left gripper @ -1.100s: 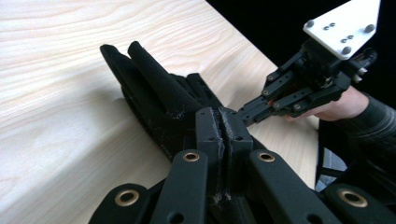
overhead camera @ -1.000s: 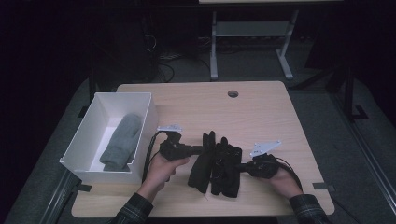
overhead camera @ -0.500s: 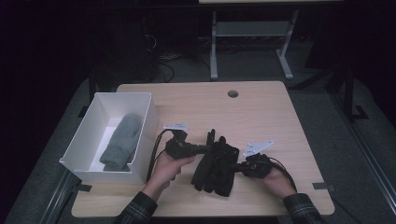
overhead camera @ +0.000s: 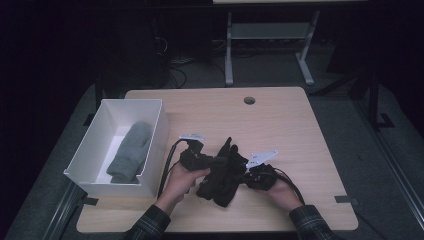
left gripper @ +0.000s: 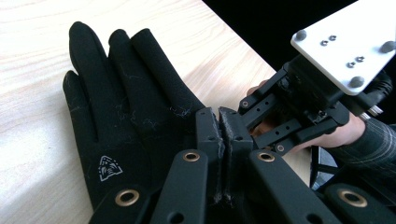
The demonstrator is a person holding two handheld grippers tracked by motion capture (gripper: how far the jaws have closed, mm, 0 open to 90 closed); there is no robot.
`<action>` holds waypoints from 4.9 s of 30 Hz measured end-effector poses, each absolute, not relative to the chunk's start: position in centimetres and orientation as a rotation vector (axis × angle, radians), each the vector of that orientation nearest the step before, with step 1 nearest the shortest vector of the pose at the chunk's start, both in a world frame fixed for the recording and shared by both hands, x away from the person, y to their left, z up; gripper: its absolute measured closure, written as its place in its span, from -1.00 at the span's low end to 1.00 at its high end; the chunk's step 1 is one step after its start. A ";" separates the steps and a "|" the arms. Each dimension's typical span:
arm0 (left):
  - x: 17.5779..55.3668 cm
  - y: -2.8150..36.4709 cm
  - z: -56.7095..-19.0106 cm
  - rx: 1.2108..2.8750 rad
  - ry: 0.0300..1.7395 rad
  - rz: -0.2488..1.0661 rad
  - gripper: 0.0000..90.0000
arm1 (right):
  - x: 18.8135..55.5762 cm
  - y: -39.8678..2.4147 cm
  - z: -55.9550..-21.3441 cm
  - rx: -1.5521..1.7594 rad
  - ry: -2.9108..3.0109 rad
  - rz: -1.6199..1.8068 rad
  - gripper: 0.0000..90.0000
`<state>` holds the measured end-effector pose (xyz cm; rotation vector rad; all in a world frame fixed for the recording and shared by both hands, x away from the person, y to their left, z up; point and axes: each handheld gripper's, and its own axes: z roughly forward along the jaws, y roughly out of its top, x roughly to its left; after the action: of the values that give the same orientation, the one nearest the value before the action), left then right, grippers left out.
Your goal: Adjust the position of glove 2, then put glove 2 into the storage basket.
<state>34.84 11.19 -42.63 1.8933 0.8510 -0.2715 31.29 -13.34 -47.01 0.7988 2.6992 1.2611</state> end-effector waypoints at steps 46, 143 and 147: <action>31.5 6.2 -45.1 2.346 0.643 -0.106 0.99 | 32.8 -20.1 -47.5 1.065 2.421 1.086 -0.25; 35.5 13.6 -33.1 2.312 0.715 0.111 0.54 | 33.3 -19.9 -48.1 1.096 2.400 1.068 -0.55; 36.0 14.9 -31.3 2.311 0.734 0.147 0.54 | 33.3 -19.9 -48.1 1.099 2.400 1.070 -0.55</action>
<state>35.96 14.89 -31.30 2.3113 0.7342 0.1469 33.31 -19.85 -48.12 1.0990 2.3998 1.0701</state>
